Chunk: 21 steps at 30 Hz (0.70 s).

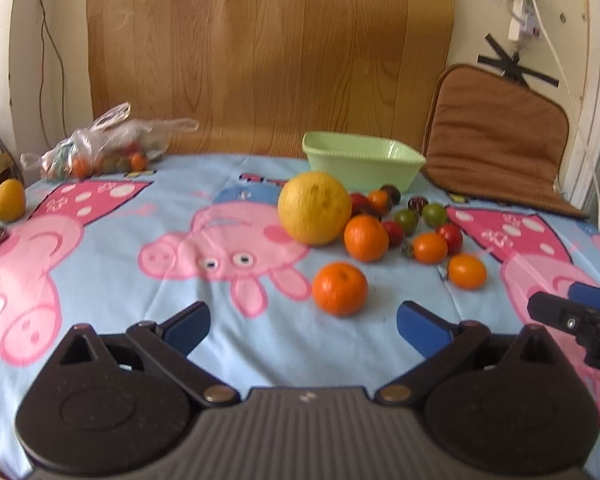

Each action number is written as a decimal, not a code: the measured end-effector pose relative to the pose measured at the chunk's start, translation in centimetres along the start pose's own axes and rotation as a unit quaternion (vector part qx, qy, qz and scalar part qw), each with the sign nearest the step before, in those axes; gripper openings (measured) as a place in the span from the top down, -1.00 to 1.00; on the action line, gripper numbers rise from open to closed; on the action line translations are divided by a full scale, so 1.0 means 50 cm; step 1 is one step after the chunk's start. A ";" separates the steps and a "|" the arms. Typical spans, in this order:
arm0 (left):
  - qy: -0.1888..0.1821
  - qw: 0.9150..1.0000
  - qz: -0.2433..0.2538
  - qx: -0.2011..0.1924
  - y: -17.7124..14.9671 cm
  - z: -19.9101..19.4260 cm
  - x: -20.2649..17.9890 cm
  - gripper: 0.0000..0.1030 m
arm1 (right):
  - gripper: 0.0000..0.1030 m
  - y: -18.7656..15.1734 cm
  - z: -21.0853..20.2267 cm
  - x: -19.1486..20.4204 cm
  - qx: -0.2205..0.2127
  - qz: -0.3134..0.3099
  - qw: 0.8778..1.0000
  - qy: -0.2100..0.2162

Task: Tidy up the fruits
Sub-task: 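Grasp a tangerine with the left gripper while the right gripper grasps an orange cherry tomato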

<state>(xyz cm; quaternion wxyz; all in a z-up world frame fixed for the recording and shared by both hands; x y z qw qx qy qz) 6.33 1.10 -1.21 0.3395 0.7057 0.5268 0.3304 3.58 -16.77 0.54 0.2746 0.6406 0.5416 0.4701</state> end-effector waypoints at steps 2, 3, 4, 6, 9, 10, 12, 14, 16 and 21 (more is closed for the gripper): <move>-0.003 1.000 0.005 -0.015 0.013 0.004 0.009 -0.99 | -0.20 0.008 0.017 0.003 0.014 -0.014 1.000 0.007; -0.005 1.000 0.010 -0.019 0.019 0.008 0.010 -0.99 | -0.14 0.012 0.027 0.004 0.024 -0.017 1.000 0.011; -0.010 1.000 0.018 -0.019 0.024 0.014 0.010 -0.99 | -0.11 0.013 0.035 0.006 0.032 -0.019 0.999 0.016; -0.025 0.999 0.034 -0.015 0.033 0.030 0.005 -0.99 | -0.08 0.017 0.053 0.010 0.045 -0.027 0.998 0.021; -0.044 0.997 0.065 -0.018 0.045 0.050 -0.013 -0.78 | -0.08 0.025 0.080 0.019 0.059 -0.043 0.997 0.027; -0.052 0.996 0.074 -0.017 0.048 0.057 -0.020 -0.67 | -0.08 0.027 0.090 0.022 0.065 -0.050 0.996 0.028; -0.070 0.994 0.086 -0.004 0.046 0.079 -0.032 -0.47 | -0.08 0.028 0.111 0.026 0.077 -0.061 0.995 0.028; -0.072 0.993 0.087 0.020 0.035 0.104 -0.036 -0.10 | -0.05 0.026 0.130 0.028 0.093 -0.069 0.993 0.030; -0.086 0.992 0.080 0.040 0.018 0.119 -0.038 0.16 | 0.08 0.020 0.149 0.029 0.108 -0.076 0.991 0.030; -0.119 0.990 0.070 0.037 0.013 0.097 -0.039 0.26 | 0.38 0.014 0.146 0.019 0.116 -0.083 0.989 0.040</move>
Point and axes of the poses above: each gripper's, at about its wrist camera, not at the fingertips, and z roughly the way its jaws point, x to its left, y to its top, the point moved 7 cm from there along z, roughly the way its jaws point, and after that the axes turned 11 degrees about z, right-handed, at the moved point
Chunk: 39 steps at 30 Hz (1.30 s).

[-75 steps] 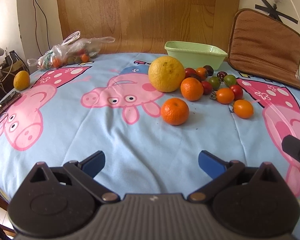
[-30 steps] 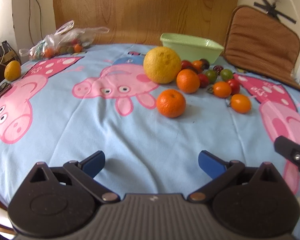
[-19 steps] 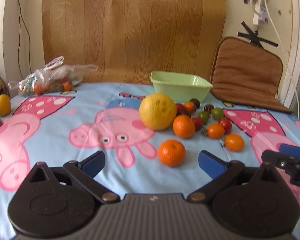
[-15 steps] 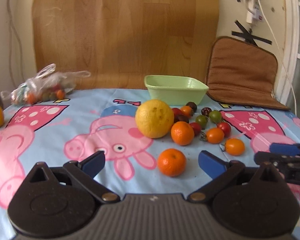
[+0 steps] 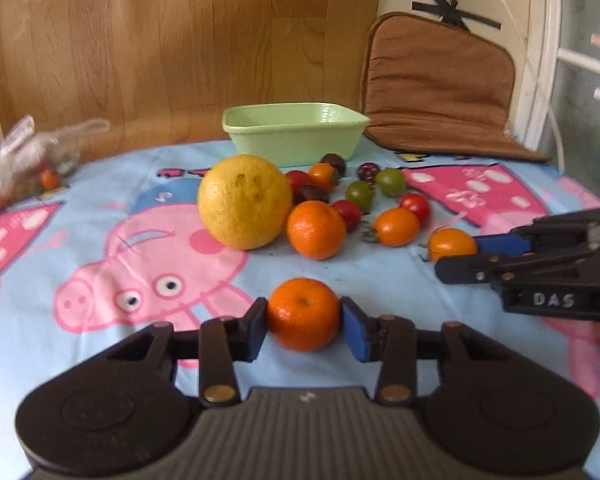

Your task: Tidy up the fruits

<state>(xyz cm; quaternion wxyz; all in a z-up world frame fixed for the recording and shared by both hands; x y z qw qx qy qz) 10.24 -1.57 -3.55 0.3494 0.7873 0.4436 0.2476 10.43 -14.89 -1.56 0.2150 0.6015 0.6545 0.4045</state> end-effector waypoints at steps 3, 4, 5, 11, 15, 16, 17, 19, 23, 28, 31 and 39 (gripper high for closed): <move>-0.024 0.999 -0.006 -0.024 0.048 -0.019 0.008 0.26 | 0.38 0.026 -0.034 -0.006 -0.028 0.007 0.999 0.023; -0.024 0.999 -0.003 -0.037 0.079 -0.020 0.014 0.26 | 0.38 0.046 -0.043 -0.009 -0.042 0.006 0.999 0.027; -0.024 0.999 -0.001 -0.047 0.112 -0.017 0.022 0.26 | 0.38 0.073 -0.046 -0.015 -0.055 0.006 0.998 0.026; -0.004 0.998 0.008 -0.059 0.315 0.106 0.082 0.25 | 0.37 0.251 0.031 -0.066 -0.091 0.036 0.995 0.028; 0.007 1.000 0.004 -0.009 0.378 0.238 0.118 0.25 | 0.37 0.316 0.138 -0.082 -0.067 0.031 0.997 0.026; 0.005 1.000 0.000 0.006 0.382 0.265 0.127 0.25 | 0.37 0.321 0.160 -0.082 -0.060 0.022 0.998 0.023; 0.001 1.000 -0.007 0.020 0.382 0.288 0.134 0.25 | 0.37 0.324 0.184 -0.081 -0.050 0.017 0.998 0.020; 0.004 0.999 -0.014 0.047 0.376 0.327 0.146 0.25 | 0.37 0.323 0.220 -0.085 -0.031 0.016 0.999 0.015; 0.013 0.997 -0.010 0.073 0.368 0.356 0.150 0.20 | 0.36 0.320 0.256 -0.088 -0.021 0.003 1.000 0.008; 0.010 0.999 -0.014 0.027 0.384 0.286 0.141 0.06 | 0.36 0.325 0.221 -0.099 -0.037 0.013 0.999 0.014; -0.012 0.999 -0.020 -0.036 0.361 0.171 0.122 0.06 | 0.36 0.302 0.153 -0.109 -0.051 0.027 0.998 0.035; -0.015 0.998 0.003 -0.065 0.141 0.005 0.028 0.08 | 0.36 0.100 -0.017 -0.054 -0.044 -0.006 0.996 0.079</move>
Point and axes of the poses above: each gripper's, at about its wrist camera, not at the fingertips, and z roughly the way its jaws point, x to its left, y to its top, the point moved 7 cm from there along z, roughly the way its jaws point, and after that the axes turned 11 degrees about z, right-handed, at the moved point
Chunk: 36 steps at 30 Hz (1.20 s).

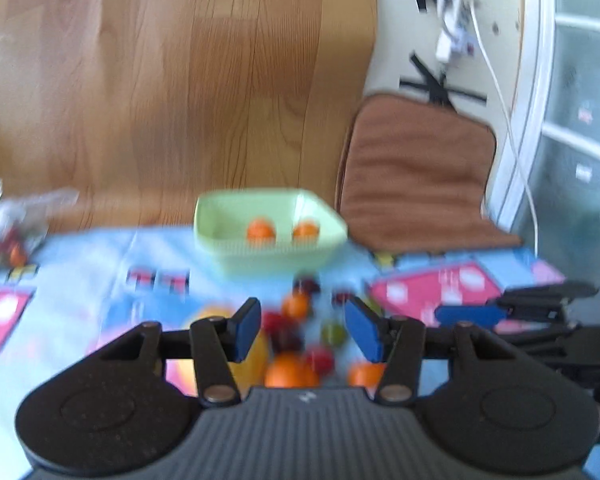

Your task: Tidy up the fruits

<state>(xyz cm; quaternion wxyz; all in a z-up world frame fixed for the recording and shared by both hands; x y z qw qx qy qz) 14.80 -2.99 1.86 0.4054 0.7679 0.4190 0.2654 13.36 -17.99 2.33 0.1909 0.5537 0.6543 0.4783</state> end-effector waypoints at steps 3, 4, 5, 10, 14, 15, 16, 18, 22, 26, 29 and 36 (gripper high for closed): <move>-0.012 0.999 -0.023 0.018 -0.055 -0.007 -0.019 0.10 | 0.36 -0.040 0.002 0.026 0.006 -0.020 1.000 -0.008; -0.015 0.999 -0.031 0.023 -0.069 -0.008 -0.022 0.10 | 0.36 -0.045 0.008 0.030 0.008 -0.024 1.000 -0.013; -0.018 0.999 -0.035 0.029 -0.080 -0.006 -0.025 0.10 | 0.36 -0.045 0.013 0.027 0.007 -0.026 0.999 -0.018; -0.012 1.000 -0.002 0.025 -0.080 0.010 -0.062 0.12 | 0.36 -0.016 0.046 -0.028 0.012 0.041 0.999 -0.025; -0.005 0.999 0.047 0.021 -0.059 0.055 -0.102 0.12 | 0.36 -0.006 0.062 -0.066 0.031 0.145 0.989 0.014; -0.007 0.998 0.056 0.022 -0.056 0.066 -0.111 0.12 | 0.36 -0.007 0.062 -0.070 0.032 0.163 0.986 0.021; -0.005 0.998 0.064 0.025 -0.057 0.076 -0.116 0.12 | 0.36 -0.009 0.062 -0.070 0.032 0.175 0.984 0.026; -0.001 0.996 0.078 0.036 -0.064 0.097 -0.125 0.12 | 0.36 -0.014 0.062 -0.065 0.033 0.186 0.981 0.037; -0.002 0.995 0.082 0.049 -0.077 0.119 -0.135 0.15 | 0.33 -0.019 0.075 -0.053 0.046 0.184 0.981 0.047; -0.001 0.997 0.071 0.042 -0.079 0.111 -0.128 0.36 | 0.37 -0.017 0.086 -0.068 0.056 0.212 0.974 0.060; -0.016 0.997 0.063 0.041 -0.089 0.083 -0.134 0.37 | 0.38 -0.026 0.066 -0.063 0.064 0.212 0.973 0.060; -0.054 0.996 0.065 0.040 -0.162 -0.052 -0.173 0.36 | 0.38 -0.108 -0.046 0.023 0.060 0.152 0.983 0.077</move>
Point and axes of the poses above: each gripper's, at about its wrist camera, not at the fingertips, and z roughly the way its jaws point, x to its left, y to its top, the point moved 7 cm from there along z, roughly the way its jaws point, and after that the axes turned 11 degrees about z, right-handed, at the moved point
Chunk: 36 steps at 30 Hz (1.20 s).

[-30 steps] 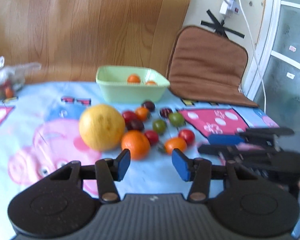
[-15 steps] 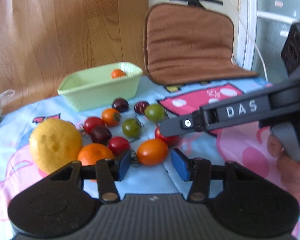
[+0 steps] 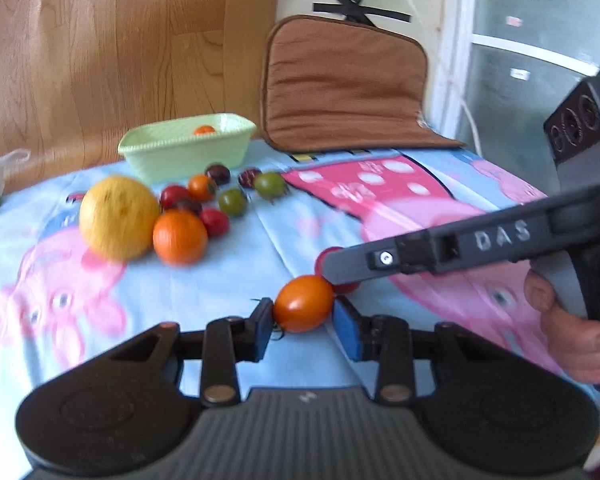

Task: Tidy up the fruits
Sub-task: 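Grasp an orange cherry tomato with the left gripper while the right gripper grasps a red tomato, then carry both held tomatoes up to the green bowl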

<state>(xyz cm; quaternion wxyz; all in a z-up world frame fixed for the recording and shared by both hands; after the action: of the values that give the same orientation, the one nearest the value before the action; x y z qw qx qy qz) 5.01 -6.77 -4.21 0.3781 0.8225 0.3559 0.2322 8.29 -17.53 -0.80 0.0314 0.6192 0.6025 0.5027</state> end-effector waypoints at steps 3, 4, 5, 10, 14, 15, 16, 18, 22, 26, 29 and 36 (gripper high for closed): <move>0.001 1.000 0.008 -0.008 -0.029 -0.044 -0.022 0.36 | 0.38 -0.053 -0.029 0.029 -0.008 -0.025 1.000 0.001; 0.004 1.000 0.011 -0.010 -0.037 -0.054 -0.026 0.36 | 0.38 -0.066 -0.037 0.038 -0.014 -0.034 0.999 -0.002; 0.011 1.000 0.016 -0.010 -0.043 -0.060 -0.030 0.36 | 0.38 -0.077 -0.043 0.044 -0.020 -0.043 0.999 -0.009; 0.025 1.000 0.005 -0.007 -0.060 -0.064 -0.022 0.34 | 0.38 -0.086 -0.049 0.038 -0.062 -0.048 0.996 -0.050; 0.034 0.999 0.008 -0.006 -0.065 -0.065 -0.023 0.24 | 0.33 -0.102 -0.039 0.031 -0.060 -0.067 0.993 -0.080; 0.035 0.999 0.008 -0.007 -0.065 -0.066 -0.023 0.22 | 0.33 -0.103 -0.038 0.032 -0.061 -0.070 0.992 -0.082; 0.035 0.999 0.005 -0.009 -0.065 -0.068 -0.021 0.15 | 0.33 -0.106 -0.038 0.034 -0.062 -0.077 0.991 -0.085; 0.036 0.999 -0.004 -0.014 -0.063 -0.072 -0.016 -0.05 | 0.30 -0.107 -0.038 0.039 -0.066 -0.087 0.990 -0.089; 0.039 0.999 -0.008 -0.019 -0.056 -0.075 -0.010 -0.13 | 0.10 -0.116 -0.048 0.041 -0.072 -0.101 0.987 -0.098; 0.040 0.999 -0.005 -0.014 -0.051 -0.066 -0.008 -0.14 | 0.10 -0.118 -0.044 0.037 -0.075 -0.106 0.985 -0.114; 0.029 0.999 -0.016 -0.011 -0.051 -0.059 -0.005 -0.14 | 0.10 -0.117 -0.049 0.034 -0.082 -0.110 0.983 -0.122; 0.029 0.999 -0.033 0.005 -0.057 -0.043 0.003 -0.10 | 0.10 -0.117 -0.039 0.031 -0.081 -0.117 0.980 -0.140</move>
<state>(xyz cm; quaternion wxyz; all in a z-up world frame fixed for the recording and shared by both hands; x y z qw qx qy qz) 2.55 -4.35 -5.13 0.3707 0.8054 0.3945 0.2414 2.45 -15.83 -2.70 0.2243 0.6039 0.6180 0.4506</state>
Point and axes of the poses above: each gripper's, at about its wrist camera, not at the fingertips, and z roughly the way its jaws point, x to its left, y to its top, the point moved 7 cm from there along z, roughly the way its jaws point, and after that the axes turned 11 degrees about z, right-handed, at the moved point
